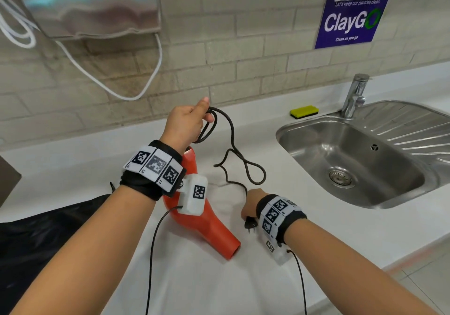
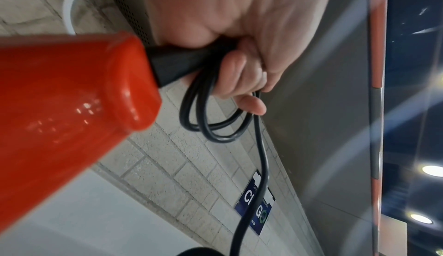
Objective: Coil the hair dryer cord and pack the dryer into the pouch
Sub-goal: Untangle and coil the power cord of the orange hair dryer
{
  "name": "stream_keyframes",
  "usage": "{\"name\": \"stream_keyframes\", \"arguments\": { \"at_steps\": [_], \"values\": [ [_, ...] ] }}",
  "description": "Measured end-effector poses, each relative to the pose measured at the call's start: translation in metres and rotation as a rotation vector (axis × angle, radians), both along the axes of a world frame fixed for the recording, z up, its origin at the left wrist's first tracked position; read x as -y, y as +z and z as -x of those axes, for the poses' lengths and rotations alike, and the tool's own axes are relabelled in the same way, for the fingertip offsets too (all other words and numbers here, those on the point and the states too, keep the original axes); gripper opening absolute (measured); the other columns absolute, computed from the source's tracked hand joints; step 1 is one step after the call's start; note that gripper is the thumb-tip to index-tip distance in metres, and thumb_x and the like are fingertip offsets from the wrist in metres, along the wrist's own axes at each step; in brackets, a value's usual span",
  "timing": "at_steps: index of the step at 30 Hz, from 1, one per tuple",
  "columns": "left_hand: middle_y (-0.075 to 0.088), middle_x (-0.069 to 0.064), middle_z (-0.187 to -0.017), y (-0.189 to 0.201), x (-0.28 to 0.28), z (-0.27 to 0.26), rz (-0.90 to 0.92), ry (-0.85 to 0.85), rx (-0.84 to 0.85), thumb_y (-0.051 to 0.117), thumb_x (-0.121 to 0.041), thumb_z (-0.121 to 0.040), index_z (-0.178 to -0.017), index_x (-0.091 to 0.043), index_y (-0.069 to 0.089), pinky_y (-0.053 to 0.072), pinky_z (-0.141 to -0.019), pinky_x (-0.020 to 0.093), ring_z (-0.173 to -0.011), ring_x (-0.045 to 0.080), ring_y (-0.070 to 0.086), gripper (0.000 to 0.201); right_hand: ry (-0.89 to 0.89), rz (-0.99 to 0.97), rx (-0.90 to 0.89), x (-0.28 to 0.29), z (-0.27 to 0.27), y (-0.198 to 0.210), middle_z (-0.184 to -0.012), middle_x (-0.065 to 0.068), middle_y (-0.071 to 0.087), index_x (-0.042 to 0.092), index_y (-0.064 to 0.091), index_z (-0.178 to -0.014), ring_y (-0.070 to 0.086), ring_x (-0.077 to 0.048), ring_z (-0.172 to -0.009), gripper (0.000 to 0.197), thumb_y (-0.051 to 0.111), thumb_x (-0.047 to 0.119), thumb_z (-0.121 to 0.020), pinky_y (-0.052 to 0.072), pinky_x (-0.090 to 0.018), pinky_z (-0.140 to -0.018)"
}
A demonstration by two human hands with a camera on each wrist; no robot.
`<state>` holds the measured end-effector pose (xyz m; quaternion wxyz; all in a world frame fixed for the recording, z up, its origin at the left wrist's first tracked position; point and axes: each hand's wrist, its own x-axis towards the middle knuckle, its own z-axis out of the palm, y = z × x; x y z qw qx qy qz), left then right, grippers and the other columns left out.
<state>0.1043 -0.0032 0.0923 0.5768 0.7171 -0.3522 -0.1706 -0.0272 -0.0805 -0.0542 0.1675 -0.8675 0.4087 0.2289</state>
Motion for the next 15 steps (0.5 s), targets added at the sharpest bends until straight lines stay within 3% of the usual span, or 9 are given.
{"name": "stream_keyframes", "arguments": {
  "at_steps": [2, 4, 7, 10, 15],
  "values": [
    [0.027, -0.01, -0.03, 0.0, -0.001, -0.001, -0.01, -0.007, 0.0, 0.045, -0.045, -0.092, -0.058, -0.016, 0.058, 0.023, -0.035, 0.015, -0.028, 0.004, 0.025, 0.047, 0.008, -0.031, 0.02, 0.001, -0.001, 0.002, -0.068, -0.004, 0.045, 0.008, 0.045, -0.076, 0.052, -0.022, -0.082, 0.016, 0.055, 0.017, -0.085, 0.045, -0.026, -0.067],
    [0.027, -0.011, -0.031, 0.001, -0.002, -0.002, -0.008, -0.014, -0.012, 0.045, -0.046, -0.092, -0.058, -0.016, 0.057, 0.023, -0.035, 0.015, -0.028, 0.005, 0.025, 0.047, -0.006, -0.104, 0.168, 0.005, 0.0, 0.007, -0.075, -0.006, 0.049, 0.008, 0.046, -0.08, 0.052, -0.021, -0.068, 0.012, 0.05, 0.014, -0.088, 0.042, -0.025, -0.054],
    [0.026, -0.011, -0.03, 0.001, -0.002, -0.002, 0.001, -0.024, -0.039, 0.044, -0.045, -0.093, -0.06, -0.014, 0.054, 0.022, -0.034, 0.014, -0.027, 0.004, 0.024, 0.046, -0.077, -0.449, 0.588, 0.006, 0.002, 0.022, -0.069, -0.01, 0.053, 0.011, 0.047, -0.081, 0.046, -0.012, -0.046, 0.01, 0.049, 0.009, -0.091, 0.04, -0.02, -0.047],
    [0.025, -0.012, -0.031, 0.001, -0.001, -0.002, 0.028, -0.048, -0.089, 0.043, -0.043, -0.094, -0.061, -0.013, 0.051, 0.018, -0.034, 0.014, -0.028, 0.004, 0.021, 0.046, -0.14, -0.796, 1.005, -0.001, -0.002, 0.044, -0.076, -0.019, 0.057, 0.012, 0.048, -0.075, 0.048, -0.013, -0.042, 0.021, 0.049, -0.004, -0.089, 0.039, -0.017, -0.04],
    [0.025, -0.011, -0.031, 0.002, -0.001, -0.002, 0.044, -0.072, -0.143, 0.041, -0.043, -0.095, -0.062, -0.012, 0.049, 0.017, -0.033, 0.013, -0.027, 0.003, 0.02, 0.046, -0.275, -1.12, 1.492, -0.008, -0.011, 0.074, -0.067, 0.002, 0.068, 0.009, 0.047, -0.077, 0.053, -0.008, -0.043, 0.027, 0.038, -0.013, -0.09, 0.042, -0.017, -0.043]
  ]
}}
